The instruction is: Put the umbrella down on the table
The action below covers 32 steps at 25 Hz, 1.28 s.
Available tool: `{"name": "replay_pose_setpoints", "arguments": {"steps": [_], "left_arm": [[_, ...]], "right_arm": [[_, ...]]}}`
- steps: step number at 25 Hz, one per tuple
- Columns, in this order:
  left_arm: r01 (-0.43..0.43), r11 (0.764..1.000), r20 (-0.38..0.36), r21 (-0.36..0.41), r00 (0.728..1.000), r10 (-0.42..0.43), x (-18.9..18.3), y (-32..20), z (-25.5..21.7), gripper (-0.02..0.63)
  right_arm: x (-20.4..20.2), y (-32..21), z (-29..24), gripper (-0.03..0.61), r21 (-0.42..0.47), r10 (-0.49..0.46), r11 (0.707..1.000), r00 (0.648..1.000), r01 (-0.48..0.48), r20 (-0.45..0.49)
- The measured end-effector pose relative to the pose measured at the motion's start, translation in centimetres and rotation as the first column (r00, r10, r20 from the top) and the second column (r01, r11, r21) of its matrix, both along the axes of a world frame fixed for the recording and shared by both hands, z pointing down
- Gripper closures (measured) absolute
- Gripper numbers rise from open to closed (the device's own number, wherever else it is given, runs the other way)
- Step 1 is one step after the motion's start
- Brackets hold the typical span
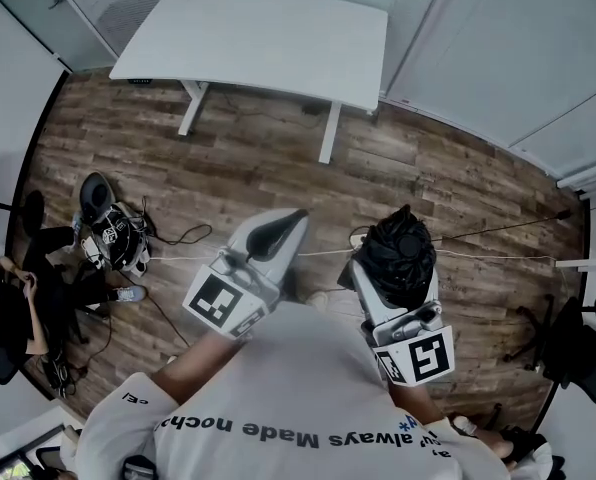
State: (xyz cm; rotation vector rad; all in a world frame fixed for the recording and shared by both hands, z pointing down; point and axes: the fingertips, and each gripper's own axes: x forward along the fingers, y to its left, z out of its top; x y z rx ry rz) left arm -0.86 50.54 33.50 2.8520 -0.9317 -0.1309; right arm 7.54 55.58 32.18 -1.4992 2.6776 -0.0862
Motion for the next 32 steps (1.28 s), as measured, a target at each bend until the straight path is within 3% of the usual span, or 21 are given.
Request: {"name": "replay_pose_setpoints", "arguments": {"steps": [11,18,24,32], "left_arm": [[-0.004,1.0,-0.008,-0.009,1.0,0.004,-8.1,-15.4,-0.1,0.612],[0.025,1.0,0.002,0.001,1.0,-0.025,-12.9,-21.3,-0.4,0.612],[0.03,0.999,-0.01,-0.009,0.999,-0.031,-14.0,-23.9,-0.2,0.612],[0.021,1.0,-0.006,-0.02,1.0,-0.021,-12.3,-28.4,0.6,0.612]], "right_arm": [[-7.5,-15.5,-0.5,0.319,0.005,0.015,1.0,1.0,-0.015,-0.014],[-11.3,-21.3,-0.3,0.319,-0.009,0.001,1.0,1.0,-0.001,-0.021],[-12.3,-24.1,-0.3,0.319,-0.008,-0.001,1.0,1.0,0.001,-0.027],[-10.9,-28.8,0.6,0.319,-0.021,-0.003,1.0,1.0,0.003,-0.026]]}}
